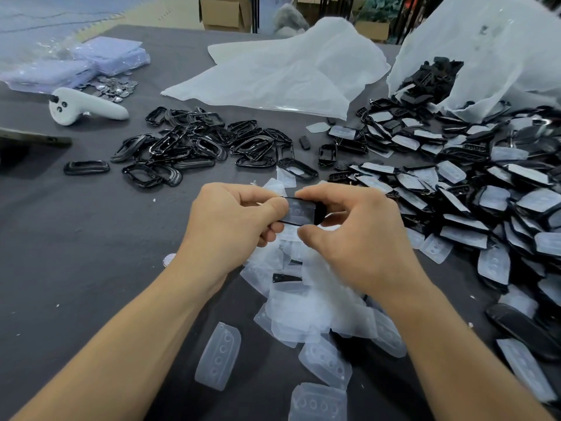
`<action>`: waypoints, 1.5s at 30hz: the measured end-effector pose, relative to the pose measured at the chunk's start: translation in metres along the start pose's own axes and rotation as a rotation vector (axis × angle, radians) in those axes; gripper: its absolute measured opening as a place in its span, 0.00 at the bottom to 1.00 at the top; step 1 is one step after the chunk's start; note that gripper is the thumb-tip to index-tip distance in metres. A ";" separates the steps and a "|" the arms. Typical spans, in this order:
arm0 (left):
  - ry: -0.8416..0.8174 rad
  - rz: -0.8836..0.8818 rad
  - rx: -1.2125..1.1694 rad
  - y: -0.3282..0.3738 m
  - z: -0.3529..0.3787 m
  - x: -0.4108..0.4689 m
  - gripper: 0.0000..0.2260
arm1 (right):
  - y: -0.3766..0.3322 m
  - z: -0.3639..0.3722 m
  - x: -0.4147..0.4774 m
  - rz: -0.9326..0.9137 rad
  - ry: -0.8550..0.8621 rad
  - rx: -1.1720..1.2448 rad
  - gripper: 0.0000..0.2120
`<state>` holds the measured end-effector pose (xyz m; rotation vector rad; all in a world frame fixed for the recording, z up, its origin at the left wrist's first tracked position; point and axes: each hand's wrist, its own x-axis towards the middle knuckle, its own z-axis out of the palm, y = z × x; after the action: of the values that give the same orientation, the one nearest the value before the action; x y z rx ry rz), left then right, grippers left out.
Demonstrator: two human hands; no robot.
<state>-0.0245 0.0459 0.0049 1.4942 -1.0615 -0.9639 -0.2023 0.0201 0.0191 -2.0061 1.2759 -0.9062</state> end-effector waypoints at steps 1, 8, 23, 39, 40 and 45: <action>0.008 0.005 0.028 -0.001 0.001 0.000 0.06 | 0.002 -0.001 0.000 0.000 0.015 -0.012 0.20; 0.214 0.102 0.222 -0.002 -0.012 0.006 0.06 | 0.048 -0.051 0.022 0.311 0.416 -0.407 0.19; 0.030 0.347 0.987 -0.018 -0.028 0.086 0.29 | 0.030 0.014 0.025 -0.018 0.015 -0.400 0.17; 0.574 0.447 0.564 -0.003 -0.026 0.047 0.04 | 0.033 -0.009 0.018 0.105 0.188 -0.281 0.18; 0.582 0.467 0.540 -0.001 -0.026 0.037 0.04 | 0.033 -0.012 0.016 0.110 0.198 -0.260 0.15; 0.381 0.442 0.297 0.002 -0.024 -0.007 0.05 | 0.019 -0.002 0.011 0.035 0.134 -0.222 0.08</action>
<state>-0.0042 0.0595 0.0107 1.5103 -1.2132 -0.2067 -0.2107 0.0028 0.0081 -2.1126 1.5403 -0.9299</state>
